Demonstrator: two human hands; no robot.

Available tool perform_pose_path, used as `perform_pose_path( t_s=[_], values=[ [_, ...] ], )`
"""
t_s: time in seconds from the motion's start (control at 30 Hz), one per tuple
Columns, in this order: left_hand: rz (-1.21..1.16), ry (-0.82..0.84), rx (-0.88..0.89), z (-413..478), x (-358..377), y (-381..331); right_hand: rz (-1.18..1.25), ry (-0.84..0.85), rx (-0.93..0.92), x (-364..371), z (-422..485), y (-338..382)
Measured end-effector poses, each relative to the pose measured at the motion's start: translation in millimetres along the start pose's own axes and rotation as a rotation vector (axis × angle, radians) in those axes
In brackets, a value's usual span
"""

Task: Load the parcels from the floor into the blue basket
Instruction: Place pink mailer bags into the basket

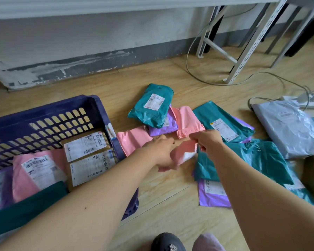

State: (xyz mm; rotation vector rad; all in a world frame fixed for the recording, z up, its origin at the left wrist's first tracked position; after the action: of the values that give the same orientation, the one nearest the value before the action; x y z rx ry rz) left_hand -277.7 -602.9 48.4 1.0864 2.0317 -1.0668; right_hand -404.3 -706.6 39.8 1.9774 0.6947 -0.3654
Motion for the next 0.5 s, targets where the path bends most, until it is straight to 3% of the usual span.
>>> perform_pose_path(
  t_s=[0.27,0.5],
  values=[
    [-0.112,-0.253,-0.065,-58,-43,17,0.169,0.013,-0.112,-11,-73,75],
    [-0.263,-0.445,-0.082,-112,-74,32,0.535,0.052,-0.157,-9,-140,112]
  ],
)
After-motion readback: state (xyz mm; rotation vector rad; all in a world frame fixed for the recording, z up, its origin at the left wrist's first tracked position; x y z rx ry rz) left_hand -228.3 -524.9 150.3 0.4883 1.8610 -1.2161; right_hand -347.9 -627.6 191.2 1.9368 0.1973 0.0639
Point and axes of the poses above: each hand's wrist, its own z-axis towards the middle knuckle, its own x-axis out of the palm, y = z × x, the point moved 5 cm from there along z, towards the middle knuckle, and after that the axes turned 3 degrees about -x, right-handed, at the moved point
